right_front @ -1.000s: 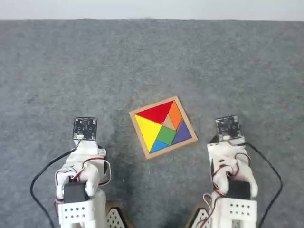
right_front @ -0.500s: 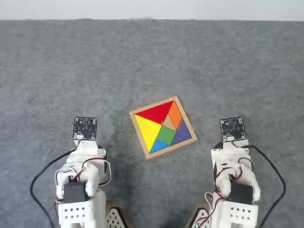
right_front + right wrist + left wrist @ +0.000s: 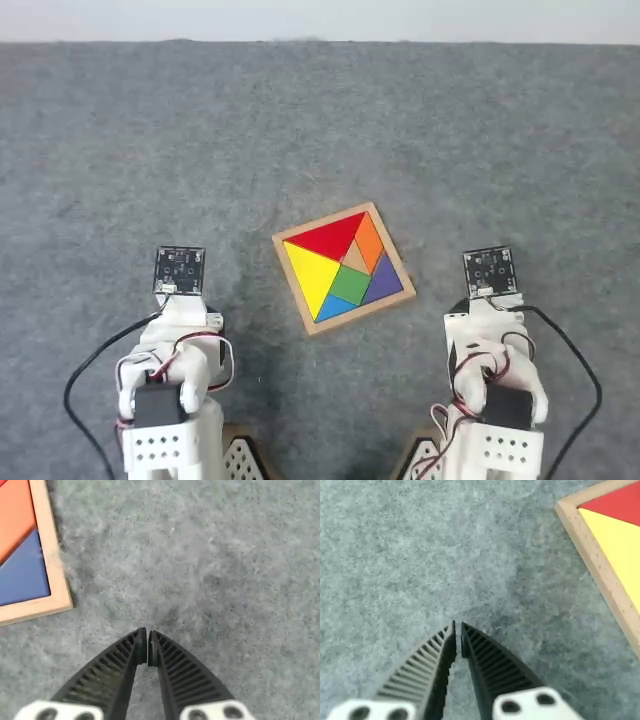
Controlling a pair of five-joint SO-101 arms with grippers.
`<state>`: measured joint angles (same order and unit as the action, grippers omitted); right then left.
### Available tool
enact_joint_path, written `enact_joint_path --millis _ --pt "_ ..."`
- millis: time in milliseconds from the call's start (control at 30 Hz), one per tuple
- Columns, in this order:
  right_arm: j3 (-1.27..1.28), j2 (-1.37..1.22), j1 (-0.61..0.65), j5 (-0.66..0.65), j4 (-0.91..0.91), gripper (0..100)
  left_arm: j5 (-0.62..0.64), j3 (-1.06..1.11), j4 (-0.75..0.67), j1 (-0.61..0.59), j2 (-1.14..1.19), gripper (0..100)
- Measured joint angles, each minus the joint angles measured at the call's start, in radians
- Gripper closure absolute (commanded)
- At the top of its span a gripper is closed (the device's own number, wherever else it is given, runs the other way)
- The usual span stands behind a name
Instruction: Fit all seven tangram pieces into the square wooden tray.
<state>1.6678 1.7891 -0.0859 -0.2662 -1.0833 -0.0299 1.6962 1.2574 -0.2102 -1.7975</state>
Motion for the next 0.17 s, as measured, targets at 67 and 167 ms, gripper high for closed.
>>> enact_joint_path --millis 67,167 --pt "0.0 0.0 0.0 0.0 0.0 96.8 0.0 0.0 0.0 0.0 0.0 98" --pt "0.0 0.0 0.0 0.0 0.0 96.8 0.0 0.0 0.0 0.0 0.0 98"
